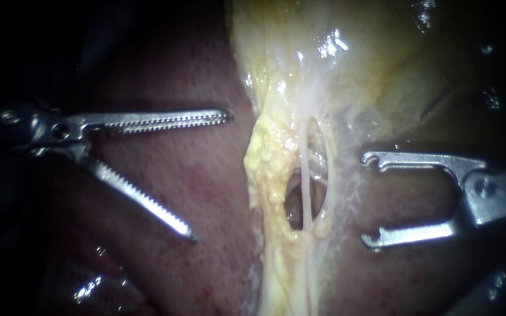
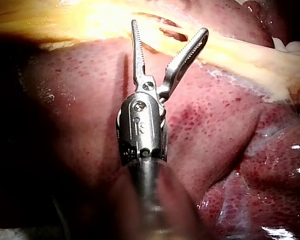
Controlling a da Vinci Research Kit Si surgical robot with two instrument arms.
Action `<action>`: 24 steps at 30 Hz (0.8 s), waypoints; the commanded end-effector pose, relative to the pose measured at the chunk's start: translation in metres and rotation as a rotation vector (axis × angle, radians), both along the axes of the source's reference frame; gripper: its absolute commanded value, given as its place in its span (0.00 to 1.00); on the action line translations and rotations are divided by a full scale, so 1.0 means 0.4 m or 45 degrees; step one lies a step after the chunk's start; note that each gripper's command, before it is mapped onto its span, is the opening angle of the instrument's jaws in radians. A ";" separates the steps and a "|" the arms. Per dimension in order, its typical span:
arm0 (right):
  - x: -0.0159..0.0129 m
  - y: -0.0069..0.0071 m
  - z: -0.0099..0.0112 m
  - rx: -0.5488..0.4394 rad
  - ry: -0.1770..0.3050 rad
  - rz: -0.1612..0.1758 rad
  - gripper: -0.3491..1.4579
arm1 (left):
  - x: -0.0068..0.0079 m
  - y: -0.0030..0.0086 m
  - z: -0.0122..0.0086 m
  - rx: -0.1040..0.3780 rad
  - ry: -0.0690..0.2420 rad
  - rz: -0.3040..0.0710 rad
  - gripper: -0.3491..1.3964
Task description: Grabbing gallbladder
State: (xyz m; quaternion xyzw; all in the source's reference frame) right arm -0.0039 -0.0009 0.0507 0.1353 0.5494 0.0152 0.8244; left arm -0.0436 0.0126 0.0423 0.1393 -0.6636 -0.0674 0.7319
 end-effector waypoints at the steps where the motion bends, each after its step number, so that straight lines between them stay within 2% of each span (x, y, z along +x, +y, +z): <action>1: 0.0000 0.0000 0.0000 -0.004 0.001 -0.002 0.53 | -0.0002 0.0000 0.0002 0.016 0.001 -0.002 0.75; 4: 0.0000 0.0000 -0.0001 -0.004 0.001 -0.002 0.53 | -0.0005 0.0001 0.0002 0.060 0.004 -0.009 0.74; 9: 0.0000 -0.0002 -0.0002 0.003 0.000 0.001 0.53 | -0.0018 0.0006 0.0008 0.128 0.042 -0.009 0.74; 12: 0.0000 -0.0002 -0.0002 0.003 0.000 0.001 0.53 | -0.0023 0.0010 0.0015 0.166 0.075 -0.010 0.74; 17: 0.0000 -0.0002 -0.0003 0.010 -0.001 0.004 0.53 | -0.0027 0.0019 0.0033 0.242 0.125 -0.040 0.74; 21: 0.0000 -0.0003 -0.0004 0.010 -0.001 0.004 0.53 | -0.0031 0.0025 0.0051 0.346 0.176 -0.080 0.70; 24: 0.0000 -0.0004 -0.0004 0.017 -0.002 0.006 0.53 | -0.0039 0.0025 0.0064 0.373 0.206 -0.085 0.68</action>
